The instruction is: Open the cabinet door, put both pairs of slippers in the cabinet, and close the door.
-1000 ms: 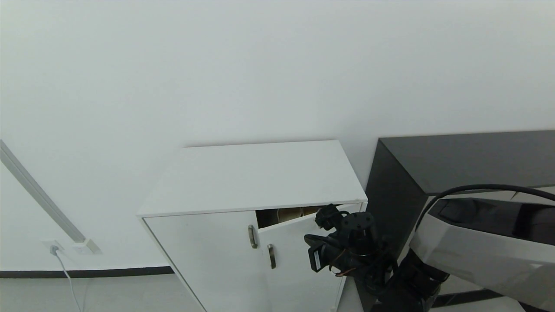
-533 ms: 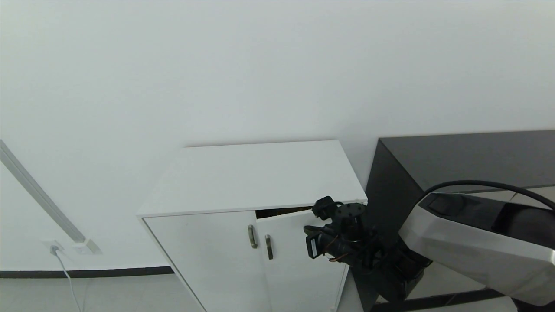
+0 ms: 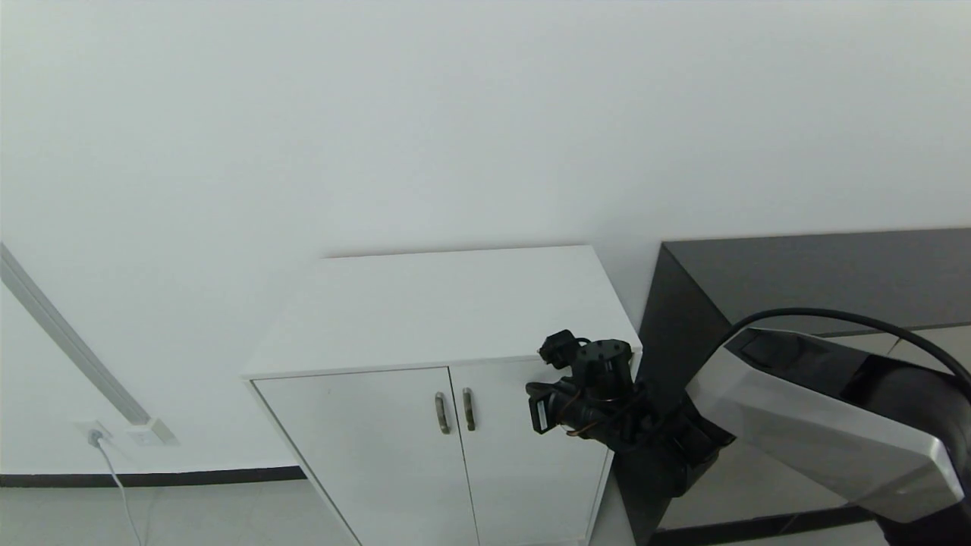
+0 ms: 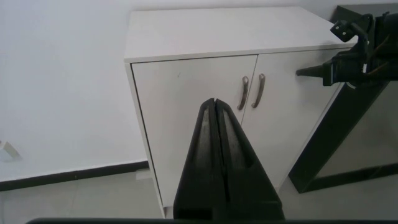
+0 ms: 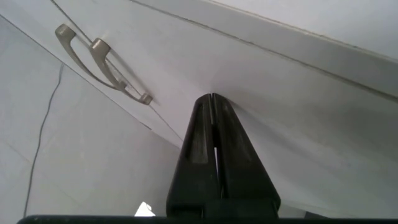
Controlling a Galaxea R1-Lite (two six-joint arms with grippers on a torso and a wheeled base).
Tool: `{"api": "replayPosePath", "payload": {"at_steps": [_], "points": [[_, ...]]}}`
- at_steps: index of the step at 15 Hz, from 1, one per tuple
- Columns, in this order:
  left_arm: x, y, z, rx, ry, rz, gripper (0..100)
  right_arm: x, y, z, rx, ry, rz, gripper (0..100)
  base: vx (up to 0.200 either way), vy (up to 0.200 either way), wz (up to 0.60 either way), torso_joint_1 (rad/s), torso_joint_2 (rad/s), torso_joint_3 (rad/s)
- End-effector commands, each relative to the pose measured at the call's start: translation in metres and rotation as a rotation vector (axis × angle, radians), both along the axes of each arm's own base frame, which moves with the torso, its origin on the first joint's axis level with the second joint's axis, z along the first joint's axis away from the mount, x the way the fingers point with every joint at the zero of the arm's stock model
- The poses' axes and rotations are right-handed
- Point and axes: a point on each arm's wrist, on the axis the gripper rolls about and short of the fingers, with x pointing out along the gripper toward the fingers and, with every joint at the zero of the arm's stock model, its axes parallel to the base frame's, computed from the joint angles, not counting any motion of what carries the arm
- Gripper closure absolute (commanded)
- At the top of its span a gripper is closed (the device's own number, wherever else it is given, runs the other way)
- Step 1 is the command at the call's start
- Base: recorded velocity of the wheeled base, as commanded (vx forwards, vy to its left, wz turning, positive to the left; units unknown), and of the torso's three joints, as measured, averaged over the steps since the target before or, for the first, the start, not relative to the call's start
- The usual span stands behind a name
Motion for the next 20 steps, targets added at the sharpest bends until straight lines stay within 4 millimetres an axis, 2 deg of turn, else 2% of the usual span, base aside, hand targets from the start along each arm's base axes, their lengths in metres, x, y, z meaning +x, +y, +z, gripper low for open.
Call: {"api": "replayPosePath", "payload": {"at_steps": [1,5,10,14,17,20], "points": [[0.000,0.000,0.000,-0.001,0.002,0.000,100,0.006,-0.002,0.003,0.012,-0.022,-0.021,100,0.000,0.000,0.00,0.000,0.00,0.000],[0.000,0.000,0.000,-0.001,0.001,0.000,100,0.003,-0.004,0.005,0.010,-0.018,-0.018,100,0.000,0.000,0.00,0.000,0.00,0.000],[0.000,0.000,0.000,-0.001,-0.001,0.000,100,-0.016,-0.016,0.019,0.010,-0.018,-0.015,100,0.000,0.000,0.00,0.000,0.00,0.000],[0.000,0.000,0.000,-0.001,-0.001,0.000,100,-0.044,-0.036,0.039,0.036,-0.046,-0.015,100,0.000,0.000,0.00,0.000,0.00,0.000],[0.000,0.000,0.000,-0.001,0.001,0.000,100,-0.078,-0.060,0.060,0.052,-0.067,-0.012,100,0.000,0.000,0.00,0.000,0.00,0.000],[0.000,0.000,0.000,-0.001,0.001,0.000,100,-0.104,-0.075,0.070,0.067,-0.086,-0.004,100,0.000,0.000,0.00,0.000,0.00,0.000]]}}
